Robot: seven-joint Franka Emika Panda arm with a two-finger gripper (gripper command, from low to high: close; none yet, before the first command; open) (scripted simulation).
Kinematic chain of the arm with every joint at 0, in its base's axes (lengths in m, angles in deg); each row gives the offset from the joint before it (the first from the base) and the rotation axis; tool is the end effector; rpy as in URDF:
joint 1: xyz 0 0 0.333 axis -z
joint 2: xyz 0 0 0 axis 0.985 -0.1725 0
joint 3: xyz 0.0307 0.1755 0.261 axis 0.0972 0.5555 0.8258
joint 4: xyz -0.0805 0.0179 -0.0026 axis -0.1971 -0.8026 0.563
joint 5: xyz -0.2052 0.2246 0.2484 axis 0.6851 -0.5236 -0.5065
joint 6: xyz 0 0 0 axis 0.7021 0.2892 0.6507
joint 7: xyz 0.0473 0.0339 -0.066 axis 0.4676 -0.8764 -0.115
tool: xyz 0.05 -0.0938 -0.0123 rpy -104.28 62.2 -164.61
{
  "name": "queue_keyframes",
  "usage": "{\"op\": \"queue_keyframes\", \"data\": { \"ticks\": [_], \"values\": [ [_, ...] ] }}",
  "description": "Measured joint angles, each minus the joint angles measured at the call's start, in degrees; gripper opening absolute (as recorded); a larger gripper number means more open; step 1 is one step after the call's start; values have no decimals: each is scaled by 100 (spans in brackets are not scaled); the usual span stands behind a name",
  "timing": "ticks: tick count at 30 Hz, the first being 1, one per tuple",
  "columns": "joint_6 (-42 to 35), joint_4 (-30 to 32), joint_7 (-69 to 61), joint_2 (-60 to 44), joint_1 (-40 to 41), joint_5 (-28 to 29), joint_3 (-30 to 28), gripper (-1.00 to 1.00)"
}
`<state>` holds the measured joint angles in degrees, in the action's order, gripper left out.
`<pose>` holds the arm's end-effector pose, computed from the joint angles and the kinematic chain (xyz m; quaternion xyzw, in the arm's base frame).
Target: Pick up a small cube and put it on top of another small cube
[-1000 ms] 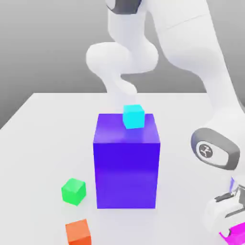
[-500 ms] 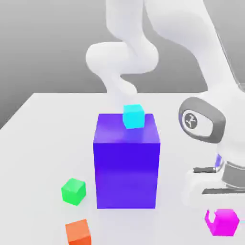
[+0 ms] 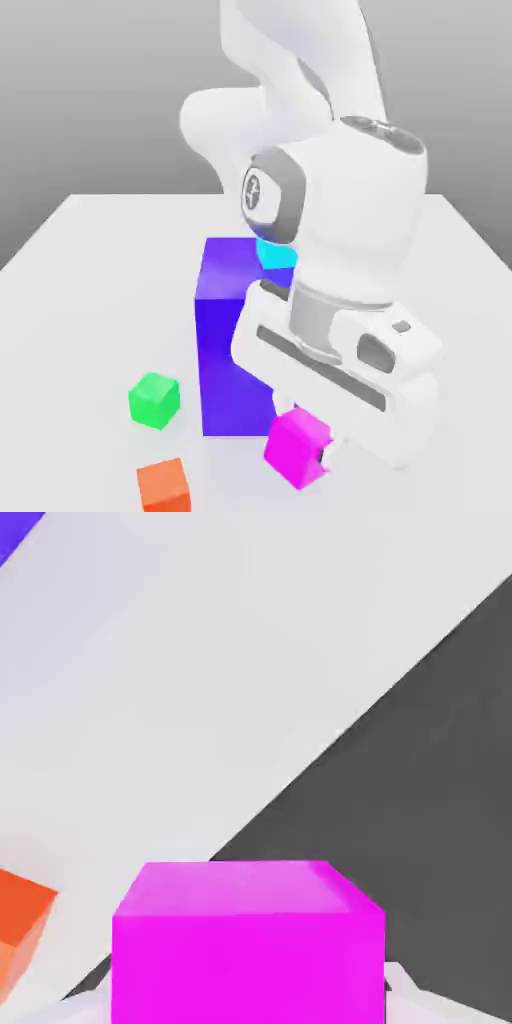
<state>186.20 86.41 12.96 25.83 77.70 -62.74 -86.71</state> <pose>0.5149 0.0358 0.2711 0.7540 0.6420 0.0087 0.1384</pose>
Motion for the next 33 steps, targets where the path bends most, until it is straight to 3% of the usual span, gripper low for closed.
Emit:
{"op": "queue_keyframes", "data": {
  "ticks": [12,22,24,30,33],
  "values": [
    [164,639,2446,903,810,103,-598,-100],
    [381,1200,4232,1530,1531,-156,-925,-100],
    [371,1418,4092,1622,1498,-407,-1082,-100],
    [94,2365,2100,1774,1037,-1734,-1632,-100],
    [101,2543,1661,1661,942,-1992,-1756,-100]
  ]
}}
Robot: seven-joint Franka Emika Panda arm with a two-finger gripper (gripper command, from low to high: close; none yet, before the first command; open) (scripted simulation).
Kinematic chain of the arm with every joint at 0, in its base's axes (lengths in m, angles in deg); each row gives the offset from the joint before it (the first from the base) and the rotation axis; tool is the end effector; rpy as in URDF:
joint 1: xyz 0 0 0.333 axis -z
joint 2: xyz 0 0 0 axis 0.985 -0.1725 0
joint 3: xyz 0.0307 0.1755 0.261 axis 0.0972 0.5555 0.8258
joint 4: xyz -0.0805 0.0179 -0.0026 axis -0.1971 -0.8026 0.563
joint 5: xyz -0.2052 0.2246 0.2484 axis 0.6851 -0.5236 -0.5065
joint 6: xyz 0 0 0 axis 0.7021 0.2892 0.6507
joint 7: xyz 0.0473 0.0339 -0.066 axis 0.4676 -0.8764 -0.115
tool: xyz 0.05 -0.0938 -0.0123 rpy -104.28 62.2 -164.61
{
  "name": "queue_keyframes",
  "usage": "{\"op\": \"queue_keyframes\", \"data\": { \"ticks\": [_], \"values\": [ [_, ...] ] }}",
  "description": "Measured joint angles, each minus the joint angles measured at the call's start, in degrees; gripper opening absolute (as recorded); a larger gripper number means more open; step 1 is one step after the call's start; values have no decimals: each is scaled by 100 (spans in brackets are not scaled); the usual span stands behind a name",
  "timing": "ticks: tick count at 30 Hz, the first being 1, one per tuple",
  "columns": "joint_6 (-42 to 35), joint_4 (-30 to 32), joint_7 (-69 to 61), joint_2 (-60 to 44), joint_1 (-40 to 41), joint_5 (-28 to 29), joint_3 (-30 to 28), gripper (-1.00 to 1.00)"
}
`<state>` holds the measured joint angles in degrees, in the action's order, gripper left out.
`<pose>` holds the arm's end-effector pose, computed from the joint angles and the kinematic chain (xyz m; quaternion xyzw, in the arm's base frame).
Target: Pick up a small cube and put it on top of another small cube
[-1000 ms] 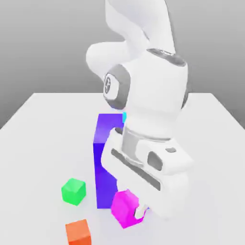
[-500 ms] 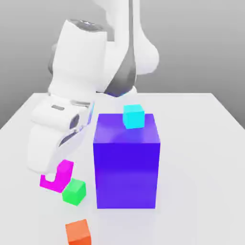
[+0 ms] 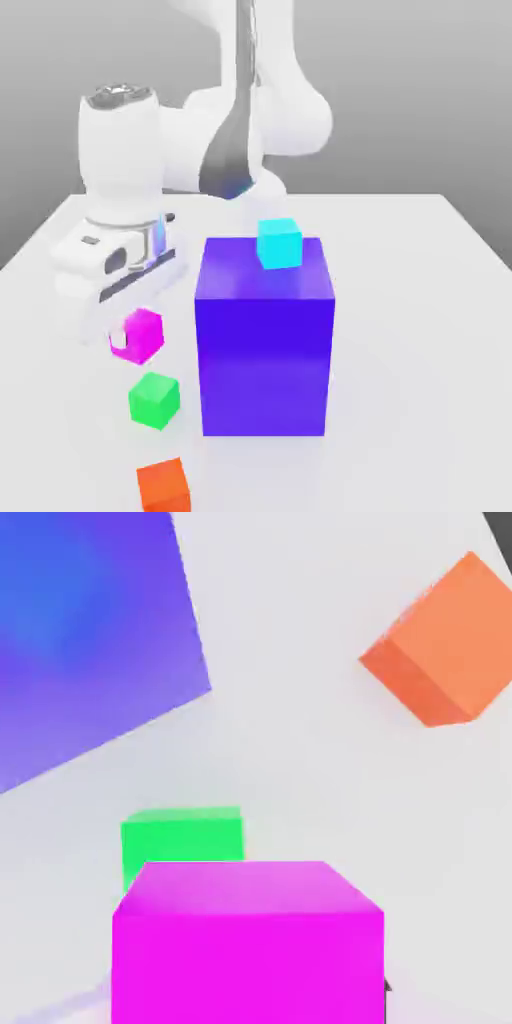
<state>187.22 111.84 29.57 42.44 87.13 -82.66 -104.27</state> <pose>0.3391 -0.1449 0.2409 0.9841 0.1774 -0.0023 0.0056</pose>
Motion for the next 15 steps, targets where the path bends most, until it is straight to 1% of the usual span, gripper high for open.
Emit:
{"op": "queue_keyframes", "data": {
  "ticks": [5,8,11,14,15],
  "values": [
    [326,-29,-75,-414,-12,-66,-28,-100],
    [597,-40,-181,-698,-41,-223,-14,-100],
    [901,-35,-419,-998,-54,-560,62,-100],
    [1220,-19,-837,-1308,-15,-1143,257,-100],
    [1278,-16,-925,-1364,14,-1263,313,100]
  ]
}}
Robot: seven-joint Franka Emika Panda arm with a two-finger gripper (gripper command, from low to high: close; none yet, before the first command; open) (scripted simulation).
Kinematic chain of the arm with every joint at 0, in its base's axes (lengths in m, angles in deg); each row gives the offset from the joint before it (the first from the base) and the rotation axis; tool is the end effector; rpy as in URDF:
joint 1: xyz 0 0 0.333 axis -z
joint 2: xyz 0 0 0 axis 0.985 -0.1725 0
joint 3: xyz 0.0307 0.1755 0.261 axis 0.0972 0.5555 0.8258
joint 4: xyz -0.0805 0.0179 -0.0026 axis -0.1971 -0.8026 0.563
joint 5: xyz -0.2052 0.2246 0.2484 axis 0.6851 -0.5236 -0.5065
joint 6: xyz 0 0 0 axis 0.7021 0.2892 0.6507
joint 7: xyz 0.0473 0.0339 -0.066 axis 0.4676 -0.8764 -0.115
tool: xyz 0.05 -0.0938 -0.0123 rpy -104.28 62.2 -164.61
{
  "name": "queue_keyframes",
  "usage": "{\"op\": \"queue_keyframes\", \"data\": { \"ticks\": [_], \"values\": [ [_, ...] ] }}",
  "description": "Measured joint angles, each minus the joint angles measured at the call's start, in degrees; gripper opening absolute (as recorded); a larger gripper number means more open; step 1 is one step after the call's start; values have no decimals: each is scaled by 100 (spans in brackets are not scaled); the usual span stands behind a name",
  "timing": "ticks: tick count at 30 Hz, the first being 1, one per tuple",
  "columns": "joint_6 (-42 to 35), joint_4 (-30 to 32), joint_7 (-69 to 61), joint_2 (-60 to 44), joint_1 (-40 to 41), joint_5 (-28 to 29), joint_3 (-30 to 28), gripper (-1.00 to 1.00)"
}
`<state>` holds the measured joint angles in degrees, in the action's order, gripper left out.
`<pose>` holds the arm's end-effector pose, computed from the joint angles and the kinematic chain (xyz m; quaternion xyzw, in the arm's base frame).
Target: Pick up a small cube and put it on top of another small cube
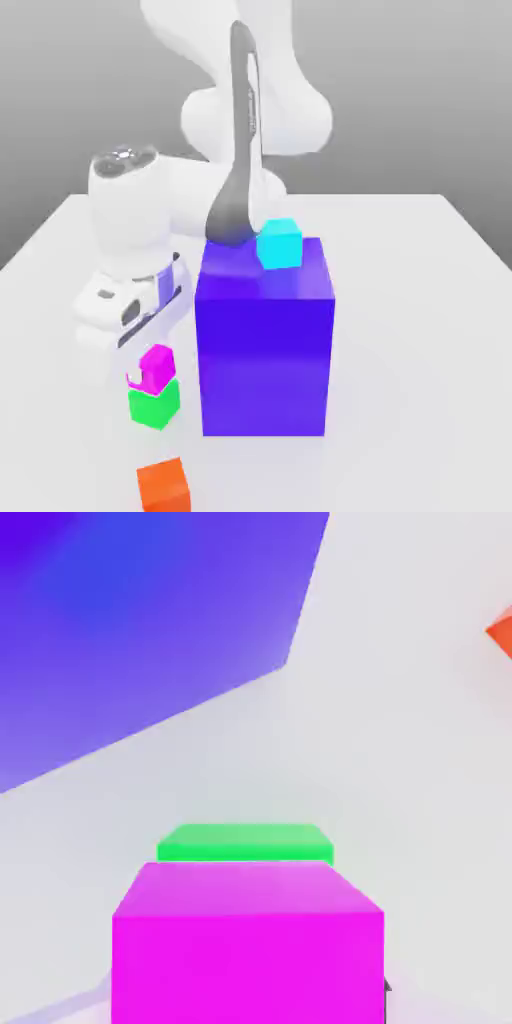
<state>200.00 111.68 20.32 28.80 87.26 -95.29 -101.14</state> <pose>0.3365 -0.1427 0.1770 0.9835 0.1807 -0.0015 0.0003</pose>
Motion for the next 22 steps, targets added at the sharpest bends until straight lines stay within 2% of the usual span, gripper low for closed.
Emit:
{"op": "queue_keyframes", "data": {
  "ticks": [6,14,22],
  "values": [
    [34,2,-42,-28,29,-58,33,100],
    [-665,-25,718,657,129,1009,-178,100],
    [-1275,51,812,1367,127,1156,-157,100]
  ]
}}
